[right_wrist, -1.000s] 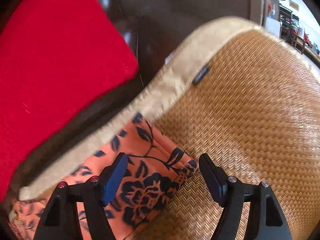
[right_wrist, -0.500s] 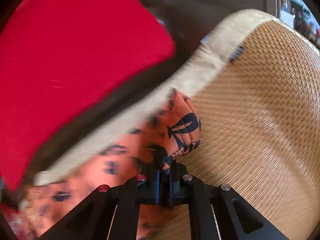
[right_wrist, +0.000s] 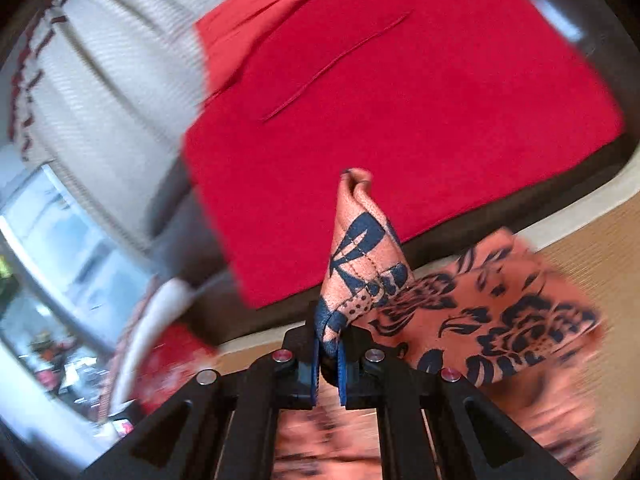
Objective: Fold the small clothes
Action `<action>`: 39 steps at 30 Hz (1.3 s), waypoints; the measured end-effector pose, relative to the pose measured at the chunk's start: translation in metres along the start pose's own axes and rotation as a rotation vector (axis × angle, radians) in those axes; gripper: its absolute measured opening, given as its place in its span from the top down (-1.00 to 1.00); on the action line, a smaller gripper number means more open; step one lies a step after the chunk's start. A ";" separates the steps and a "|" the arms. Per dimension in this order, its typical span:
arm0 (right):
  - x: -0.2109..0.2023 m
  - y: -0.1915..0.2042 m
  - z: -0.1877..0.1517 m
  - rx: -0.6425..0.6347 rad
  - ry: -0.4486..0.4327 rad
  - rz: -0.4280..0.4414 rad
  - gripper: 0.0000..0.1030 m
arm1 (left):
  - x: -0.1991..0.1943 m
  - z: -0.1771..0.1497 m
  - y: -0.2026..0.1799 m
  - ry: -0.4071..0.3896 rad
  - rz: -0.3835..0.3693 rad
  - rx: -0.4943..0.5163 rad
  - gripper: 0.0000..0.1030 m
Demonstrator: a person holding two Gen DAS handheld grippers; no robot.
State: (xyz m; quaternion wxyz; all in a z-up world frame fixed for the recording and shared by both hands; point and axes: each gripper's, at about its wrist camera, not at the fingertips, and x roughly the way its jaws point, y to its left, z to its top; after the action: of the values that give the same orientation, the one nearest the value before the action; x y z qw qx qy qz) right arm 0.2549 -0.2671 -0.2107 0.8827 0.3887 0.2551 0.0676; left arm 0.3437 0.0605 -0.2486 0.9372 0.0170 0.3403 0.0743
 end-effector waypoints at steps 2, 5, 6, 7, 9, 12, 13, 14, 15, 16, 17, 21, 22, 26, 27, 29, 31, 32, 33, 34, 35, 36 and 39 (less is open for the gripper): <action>0.029 0.020 -0.021 0.005 0.042 0.065 0.84 | 0.005 0.001 0.025 0.010 0.018 -0.043 -1.00; 0.080 0.035 -0.057 0.041 0.143 0.109 0.70 | 0.013 0.001 0.047 0.027 0.026 -0.094 -1.00; 0.089 0.035 -0.062 0.044 0.174 0.112 0.59 | 0.015 0.001 0.051 0.036 0.025 -0.104 -1.00; 0.097 0.043 -0.080 0.042 0.221 0.100 0.19 | 0.017 0.001 0.054 0.046 0.021 -0.111 -1.00; 0.101 0.046 -0.093 0.050 0.263 0.109 -0.58 | 0.021 0.002 0.056 0.057 0.015 -0.114 -1.00; 0.089 0.040 -0.098 0.052 0.222 0.158 -0.61 | 0.020 0.003 0.053 0.055 0.003 -0.097 -1.00; 0.085 0.038 -0.094 0.043 0.208 0.165 -0.61 | 0.019 0.002 0.049 0.054 -0.003 -0.081 -1.00; 0.079 0.031 -0.089 0.040 0.190 0.140 -0.61 | 0.018 0.001 0.042 0.055 -0.010 -0.059 -1.00; 0.070 0.023 -0.087 0.032 0.172 0.071 -0.61 | 0.019 0.000 0.036 0.058 -0.019 -0.041 -1.00; 0.066 0.012 -0.086 0.020 0.167 -0.005 -0.61 | 0.020 -0.002 0.028 0.066 -0.034 -0.022 -1.00; 0.066 0.001 -0.083 0.015 0.168 -0.074 -0.58 | 0.024 -0.005 0.018 0.079 -0.051 -0.001 -1.00; 0.045 -0.055 -0.075 -0.009 0.081 -0.305 -0.52 | 0.040 -0.015 -0.021 0.110 -0.055 0.111 -0.99; 0.043 -0.066 -0.073 -0.040 0.069 -0.367 -0.46 | 0.044 -0.018 -0.031 0.118 -0.063 0.137 -0.94; 0.064 -0.109 -0.072 -0.032 0.175 -0.474 -0.26 | 0.072 -0.035 -0.067 0.235 -0.074 0.227 -0.34; 0.062 -0.109 -0.072 -0.051 0.157 -0.474 -0.26 | 0.078 -0.039 -0.070 0.266 -0.069 0.230 -0.33; 0.058 -0.102 -0.068 -0.067 0.167 -0.454 -0.30 | 0.072 -0.037 -0.067 0.273 -0.055 0.202 -0.32; 0.051 -0.091 -0.067 -0.040 0.148 -0.356 -0.30 | 0.048 -0.027 -0.049 0.212 -0.048 0.155 -0.33; 0.049 -0.086 -0.069 -0.051 0.145 -0.325 -0.30 | 0.038 -0.025 -0.036 0.182 -0.024 0.133 -0.40; 0.054 -0.079 -0.077 -0.077 0.138 -0.290 -0.30 | 0.028 -0.025 -0.021 0.157 0.017 0.112 -0.47; 0.055 -0.070 -0.082 -0.103 0.129 -0.263 -0.30 | 0.017 -0.026 -0.002 0.128 0.062 0.080 -0.66; 0.056 -0.064 -0.086 -0.117 0.130 -0.244 -0.30 | 0.004 -0.026 0.023 0.109 0.103 0.025 -0.78; 0.056 -0.060 -0.090 -0.117 0.139 -0.222 -0.30 | -0.001 -0.026 0.037 0.109 0.118 -0.002 -0.78; 0.060 -0.047 -0.101 -0.112 0.167 -0.174 -0.30 | -0.012 -0.033 0.096 0.126 0.202 -0.091 -0.78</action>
State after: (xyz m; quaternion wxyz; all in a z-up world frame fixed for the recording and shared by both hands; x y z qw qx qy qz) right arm 0.2525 -0.2141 -0.3256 0.8813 0.3083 0.3563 0.0373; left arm 0.3014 0.1534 -0.2585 0.9015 0.0037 0.3914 0.1847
